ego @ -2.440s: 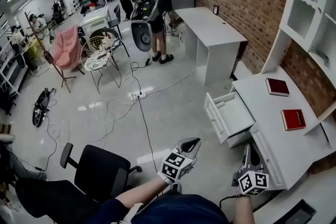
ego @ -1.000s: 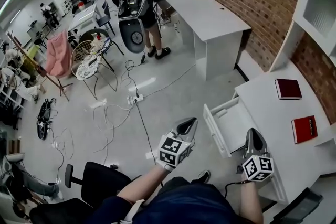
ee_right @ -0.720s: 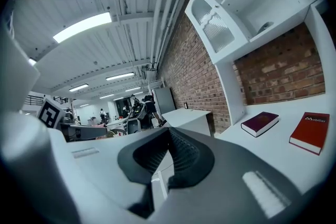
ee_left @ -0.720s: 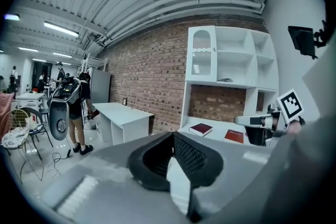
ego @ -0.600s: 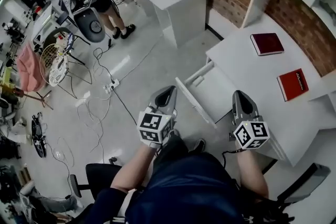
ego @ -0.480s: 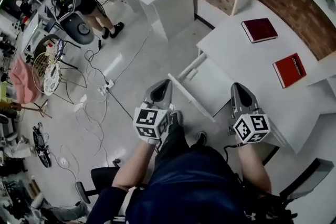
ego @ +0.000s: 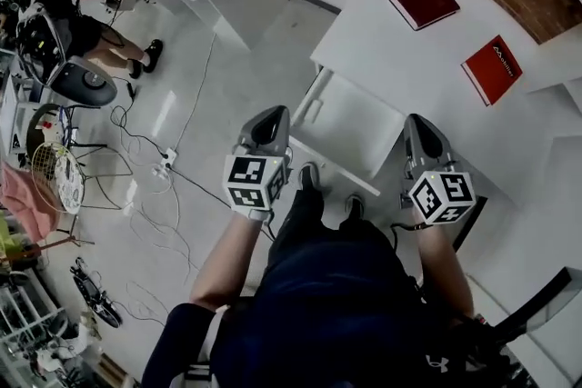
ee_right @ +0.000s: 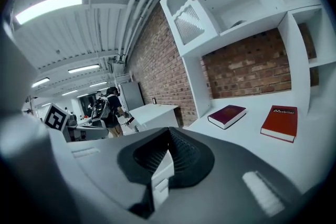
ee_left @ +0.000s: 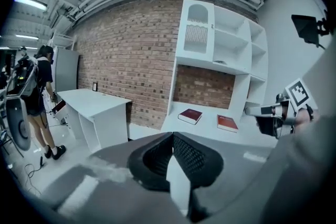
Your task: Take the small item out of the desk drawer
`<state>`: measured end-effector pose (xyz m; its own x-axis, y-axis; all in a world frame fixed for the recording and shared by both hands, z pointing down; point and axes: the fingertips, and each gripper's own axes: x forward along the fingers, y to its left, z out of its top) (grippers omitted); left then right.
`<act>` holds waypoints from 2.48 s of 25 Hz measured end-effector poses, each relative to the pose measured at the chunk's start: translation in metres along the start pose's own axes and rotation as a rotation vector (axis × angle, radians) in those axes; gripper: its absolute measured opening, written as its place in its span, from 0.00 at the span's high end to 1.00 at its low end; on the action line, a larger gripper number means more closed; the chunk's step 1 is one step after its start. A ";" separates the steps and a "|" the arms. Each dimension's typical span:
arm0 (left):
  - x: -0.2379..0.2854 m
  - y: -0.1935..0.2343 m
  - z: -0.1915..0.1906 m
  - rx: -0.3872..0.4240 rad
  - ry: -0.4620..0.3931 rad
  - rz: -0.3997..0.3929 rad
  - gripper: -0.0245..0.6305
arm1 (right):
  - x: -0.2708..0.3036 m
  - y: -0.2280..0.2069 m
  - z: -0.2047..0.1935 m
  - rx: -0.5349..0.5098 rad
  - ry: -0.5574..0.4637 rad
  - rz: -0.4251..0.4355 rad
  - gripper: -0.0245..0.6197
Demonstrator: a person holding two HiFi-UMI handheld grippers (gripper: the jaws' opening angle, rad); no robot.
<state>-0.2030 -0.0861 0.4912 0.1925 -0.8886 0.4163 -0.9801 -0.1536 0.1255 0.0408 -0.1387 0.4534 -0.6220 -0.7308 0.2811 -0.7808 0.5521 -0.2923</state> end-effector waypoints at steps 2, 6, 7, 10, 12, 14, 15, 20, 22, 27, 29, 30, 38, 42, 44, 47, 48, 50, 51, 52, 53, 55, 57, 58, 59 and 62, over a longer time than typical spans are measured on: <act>0.014 0.014 -0.008 0.022 0.039 -0.027 0.96 | 0.011 0.006 -0.002 0.012 0.006 -0.028 0.96; 0.046 0.030 -0.026 0.109 0.130 -0.112 0.96 | 0.027 0.013 -0.008 0.031 0.015 -0.084 0.96; 0.055 0.031 -0.031 0.137 0.153 -0.140 0.96 | 0.029 0.012 -0.010 0.037 0.017 -0.103 0.96; 0.078 0.028 -0.046 0.233 0.224 -0.241 0.96 | 0.029 0.010 -0.016 0.062 0.027 -0.170 0.96; 0.091 0.023 -0.060 0.315 0.275 -0.310 0.95 | 0.027 0.009 -0.021 0.079 0.032 -0.207 0.96; 0.104 0.016 -0.079 0.401 0.335 -0.368 0.94 | 0.025 0.004 -0.027 0.095 0.038 -0.228 0.96; 0.109 0.011 -0.090 0.439 0.368 -0.391 0.90 | 0.024 0.001 -0.031 0.102 0.043 -0.237 0.96; 0.131 -0.009 -0.131 0.645 0.494 -0.492 0.88 | 0.019 -0.015 -0.048 0.155 0.057 -0.262 0.96; 0.135 -0.013 -0.145 0.711 0.545 -0.525 0.87 | 0.016 -0.018 -0.052 0.178 0.059 -0.267 0.96; 0.160 -0.021 -0.193 0.834 0.682 -0.584 0.82 | 0.012 -0.044 -0.076 0.240 0.058 -0.279 0.96; 0.169 -0.023 -0.209 0.867 0.727 -0.595 0.80 | 0.009 -0.054 -0.085 0.263 0.058 -0.282 0.96; 0.173 -0.023 -0.215 0.883 0.745 -0.600 0.80 | 0.006 -0.057 -0.090 0.274 0.059 -0.284 0.96; 0.196 -0.018 -0.263 1.166 0.855 -0.657 0.60 | -0.004 -0.077 -0.119 0.352 0.069 -0.305 0.96; 0.202 -0.001 -0.300 1.395 0.959 -0.672 0.48 | -0.005 -0.078 -0.135 0.376 0.083 -0.299 0.96; 0.206 0.002 -0.315 1.496 0.987 -0.665 0.45 | -0.008 -0.079 -0.142 0.384 0.086 -0.300 0.96; 0.216 0.009 -0.333 1.592 1.027 -0.643 0.41 | -0.011 -0.083 -0.146 0.391 0.081 -0.306 0.96; 0.220 0.013 -0.339 1.612 1.046 -0.631 0.41 | -0.011 -0.085 -0.147 0.391 0.080 -0.308 0.96; 0.230 0.025 -0.349 1.644 1.085 -0.601 0.40 | -0.010 -0.087 -0.149 0.391 0.080 -0.314 0.96; 0.234 0.031 -0.354 1.654 1.103 -0.586 0.40 | -0.010 -0.088 -0.150 0.391 0.080 -0.316 0.96; 0.237 0.035 -0.358 1.663 1.117 -0.574 0.40 | -0.011 -0.089 -0.151 0.391 0.080 -0.319 0.96; 0.240 0.039 -0.361 1.673 1.126 -0.562 0.40 | -0.012 -0.089 -0.152 0.391 0.081 -0.322 0.96; 0.243 0.042 -0.365 1.701 1.134 -0.541 0.40 | -0.016 -0.090 -0.155 0.395 0.082 -0.328 0.96; 0.246 0.043 -0.370 1.737 1.143 -0.526 0.40 | -0.019 -0.090 -0.158 0.400 0.083 -0.330 0.96; 0.247 0.045 -0.372 1.754 1.148 -0.520 0.40 | -0.020 -0.090 -0.160 0.402 0.084 -0.330 0.96; 0.248 0.045 -0.374 1.768 1.153 -0.518 0.40 | -0.021 -0.089 -0.161 0.404 0.085 -0.330 0.96; 0.250 0.045 -0.380 1.791 1.167 -0.526 0.39 | -0.023 -0.088 -0.166 0.413 0.089 -0.331 0.96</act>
<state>-0.1807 -0.1511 0.9433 -0.3588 -0.1685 0.9181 0.2878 -0.9556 -0.0630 0.1145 -0.1041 0.6245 -0.3631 -0.7923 0.4903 -0.8591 0.0809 -0.5054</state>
